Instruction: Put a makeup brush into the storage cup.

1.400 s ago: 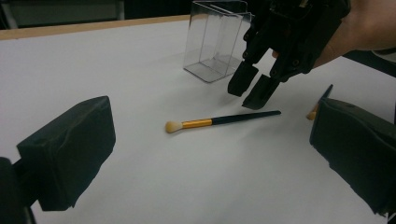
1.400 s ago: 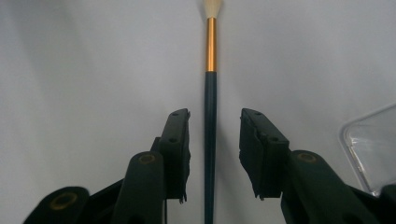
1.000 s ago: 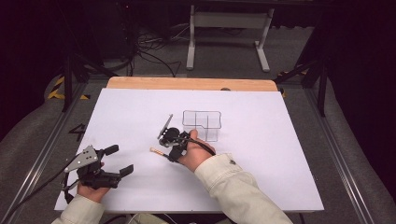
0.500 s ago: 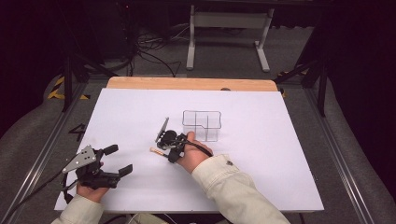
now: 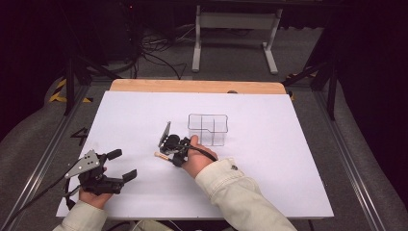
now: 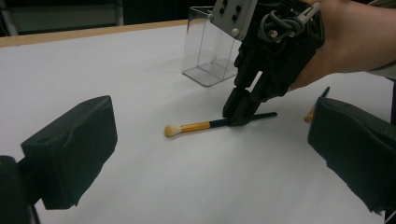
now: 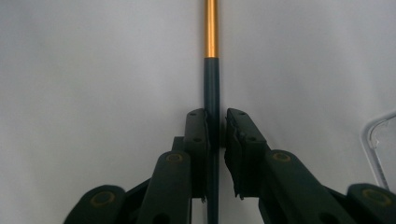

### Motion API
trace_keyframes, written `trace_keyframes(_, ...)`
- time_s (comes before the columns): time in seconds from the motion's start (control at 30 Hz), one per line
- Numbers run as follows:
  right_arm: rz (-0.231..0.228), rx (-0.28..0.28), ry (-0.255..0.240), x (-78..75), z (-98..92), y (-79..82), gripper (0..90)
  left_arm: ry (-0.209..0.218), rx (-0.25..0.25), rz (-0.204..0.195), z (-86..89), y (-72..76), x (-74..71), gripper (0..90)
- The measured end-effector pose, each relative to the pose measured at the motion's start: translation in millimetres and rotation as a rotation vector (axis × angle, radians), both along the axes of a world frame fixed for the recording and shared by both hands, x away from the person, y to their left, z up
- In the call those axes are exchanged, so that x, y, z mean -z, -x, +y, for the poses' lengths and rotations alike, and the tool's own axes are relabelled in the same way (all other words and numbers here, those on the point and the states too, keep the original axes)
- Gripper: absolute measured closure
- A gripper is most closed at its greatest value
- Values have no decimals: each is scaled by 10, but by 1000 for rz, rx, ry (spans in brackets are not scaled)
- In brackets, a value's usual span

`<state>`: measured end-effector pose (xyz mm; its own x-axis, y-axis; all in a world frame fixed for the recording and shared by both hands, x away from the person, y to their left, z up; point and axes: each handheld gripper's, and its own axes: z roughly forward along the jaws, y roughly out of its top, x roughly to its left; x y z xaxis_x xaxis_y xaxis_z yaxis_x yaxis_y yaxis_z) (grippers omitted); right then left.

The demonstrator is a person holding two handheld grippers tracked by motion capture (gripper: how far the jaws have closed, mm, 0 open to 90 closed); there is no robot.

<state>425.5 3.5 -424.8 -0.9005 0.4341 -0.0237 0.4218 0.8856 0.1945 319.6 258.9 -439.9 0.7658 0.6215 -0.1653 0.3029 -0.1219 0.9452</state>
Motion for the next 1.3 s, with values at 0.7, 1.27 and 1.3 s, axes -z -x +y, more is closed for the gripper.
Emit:
trace_keyframes(0.7, -2, 7, -7, -3, -6, 30, 832, 3, -2, 2, -4, -13, 5, 20)
trace_keyframes(1.27, -60, -16, -155, -384, -155, 182, 833, 2, -6, 2, -9, -23, 5, 21)
trace_keyframes(1.3, -60, -16, -155, -384, -155, 182, 833, 3, -7, 0, -11, -22, 5, 21)
